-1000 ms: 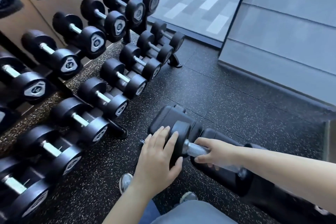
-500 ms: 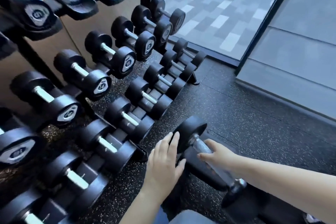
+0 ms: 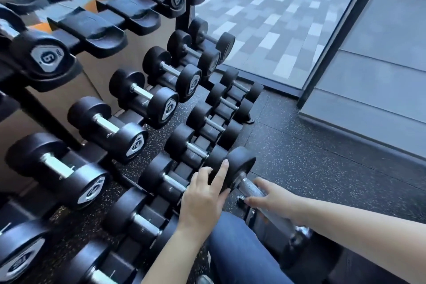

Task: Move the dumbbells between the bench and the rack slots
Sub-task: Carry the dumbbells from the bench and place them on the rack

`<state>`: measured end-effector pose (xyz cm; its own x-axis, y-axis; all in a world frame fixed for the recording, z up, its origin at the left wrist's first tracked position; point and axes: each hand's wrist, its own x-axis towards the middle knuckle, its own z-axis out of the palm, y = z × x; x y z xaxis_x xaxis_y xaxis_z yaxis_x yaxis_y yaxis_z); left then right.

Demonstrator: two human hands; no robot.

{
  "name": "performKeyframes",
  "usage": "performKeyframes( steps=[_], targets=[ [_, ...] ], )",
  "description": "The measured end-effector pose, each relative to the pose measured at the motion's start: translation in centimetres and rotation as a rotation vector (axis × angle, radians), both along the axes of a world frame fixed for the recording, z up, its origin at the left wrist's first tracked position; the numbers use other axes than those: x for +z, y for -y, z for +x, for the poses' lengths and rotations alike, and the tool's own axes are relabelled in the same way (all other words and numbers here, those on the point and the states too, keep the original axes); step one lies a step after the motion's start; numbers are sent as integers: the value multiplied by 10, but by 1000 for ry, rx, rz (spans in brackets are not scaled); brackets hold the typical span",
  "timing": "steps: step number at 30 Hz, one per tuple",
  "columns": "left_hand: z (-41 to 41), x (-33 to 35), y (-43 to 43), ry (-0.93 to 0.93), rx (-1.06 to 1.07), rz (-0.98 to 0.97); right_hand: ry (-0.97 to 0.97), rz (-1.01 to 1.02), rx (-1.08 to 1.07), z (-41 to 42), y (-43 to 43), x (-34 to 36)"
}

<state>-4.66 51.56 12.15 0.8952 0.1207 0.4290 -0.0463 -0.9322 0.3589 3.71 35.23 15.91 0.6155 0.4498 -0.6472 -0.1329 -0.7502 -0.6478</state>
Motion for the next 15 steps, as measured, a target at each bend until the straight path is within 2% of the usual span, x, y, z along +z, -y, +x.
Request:
performKeyframes(
  steps=[5,8,11,15],
  targets=[
    [31,4,-23,-54,-21,-127,-41,-58,70,39,-18,0],
    [64,7,-38,-69,39,-300,-57,-67,98,73,-31,-5],
    [111,6,-51,-59,95,-469,-69,-72,147,121,-49,-2],
    [192,4,-72,-26,152,-572,-59,-69,200,203,-76,3]
  ],
)
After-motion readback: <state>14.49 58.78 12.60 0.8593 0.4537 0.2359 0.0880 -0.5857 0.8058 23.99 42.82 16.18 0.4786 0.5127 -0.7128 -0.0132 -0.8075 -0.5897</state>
